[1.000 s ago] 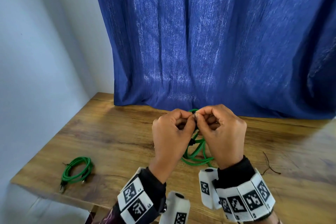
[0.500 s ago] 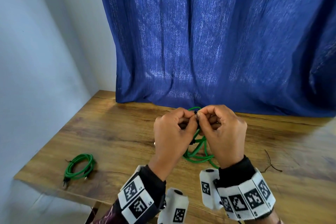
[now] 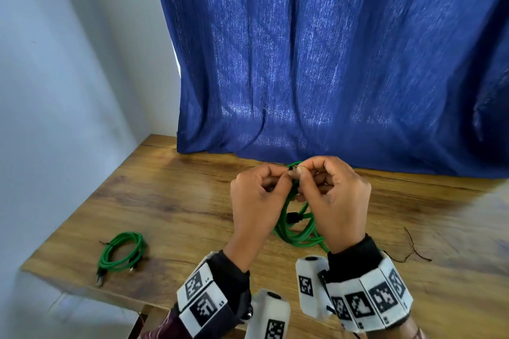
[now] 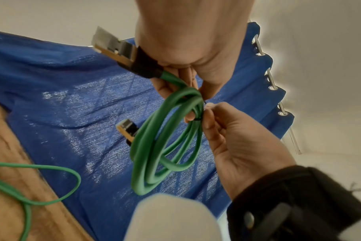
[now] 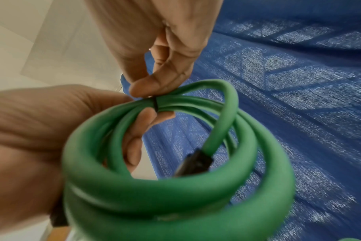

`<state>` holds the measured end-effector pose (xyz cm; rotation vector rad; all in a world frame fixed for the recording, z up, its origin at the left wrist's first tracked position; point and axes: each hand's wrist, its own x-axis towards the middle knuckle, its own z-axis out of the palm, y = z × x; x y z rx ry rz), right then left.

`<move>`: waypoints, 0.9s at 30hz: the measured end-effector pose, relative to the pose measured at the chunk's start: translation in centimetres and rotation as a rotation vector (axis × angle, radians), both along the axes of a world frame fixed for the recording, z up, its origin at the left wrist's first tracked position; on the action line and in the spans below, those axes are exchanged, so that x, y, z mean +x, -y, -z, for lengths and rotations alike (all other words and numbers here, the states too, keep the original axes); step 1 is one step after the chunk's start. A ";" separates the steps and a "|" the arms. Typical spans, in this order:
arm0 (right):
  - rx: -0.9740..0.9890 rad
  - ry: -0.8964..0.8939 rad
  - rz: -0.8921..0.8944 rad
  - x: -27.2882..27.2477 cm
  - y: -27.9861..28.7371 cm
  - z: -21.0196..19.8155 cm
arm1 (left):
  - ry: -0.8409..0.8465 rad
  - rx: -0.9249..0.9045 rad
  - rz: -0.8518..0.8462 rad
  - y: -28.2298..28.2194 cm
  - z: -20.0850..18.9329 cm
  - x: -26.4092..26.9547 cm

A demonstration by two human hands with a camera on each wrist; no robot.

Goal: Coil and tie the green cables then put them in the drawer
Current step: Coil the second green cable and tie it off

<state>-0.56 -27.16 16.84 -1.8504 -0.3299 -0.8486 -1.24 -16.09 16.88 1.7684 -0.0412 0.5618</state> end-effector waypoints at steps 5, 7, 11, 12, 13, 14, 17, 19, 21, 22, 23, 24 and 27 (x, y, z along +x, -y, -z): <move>-0.013 0.007 -0.011 0.1 -0.2 -0.3 | -0.026 -0.075 0.033 -0.3 -0.2 0.0; -0.017 0.008 -0.027 0.1 -0.3 -0.5 | -0.024 -0.077 0.044 -0.4 -0.3 0.0; -0.033 0.001 -0.046 0.1 -0.3 -0.7 | -0.011 -0.075 0.050 -0.5 -0.5 -0.1; -0.037 -0.001 -0.048 0.1 -0.3 -0.7 | -0.007 -0.070 0.050 -0.5 -0.5 -0.1; -0.040 -0.002 -0.047 0.1 -0.3 -0.7 | -0.004 -0.064 0.048 -0.5 -0.5 -0.1; -0.044 -0.002 -0.045 0.2 -0.3 -0.7 | 0.000 -0.058 0.048 -0.6 -0.6 -0.2; -0.053 -0.001 -0.039 0.2 -0.4 -0.7 | 0.002 -0.051 0.046 -0.6 -0.7 -0.3; -0.072 0.014 -0.030 0.1 -0.5 -0.8 | -0.006 -0.041 0.036 -0.6 -0.7 -0.3; -0.079 0.022 -0.037 0.0 -0.5 -0.9 | -0.007 -0.040 0.022 -0.7 -0.6 -0.3; -0.075 0.021 -0.045 0.0 -0.5 -0.9 | -0.005 -0.038 0.018 -0.7 -0.6 -0.3; -0.073 0.019 -0.055 0.0 -0.6 -0.9 | -0.002 -0.035 0.013 -0.7 -0.6 -0.3; -0.073 0.020 -0.061 0.0 -0.6 -0.9 | 0.000 -0.031 0.009 -0.8 -0.6 -0.4; -0.080 0.022 -0.060 0.0 -0.6 -0.8 | -0.001 -0.030 0.004 -0.8 -0.6 -0.4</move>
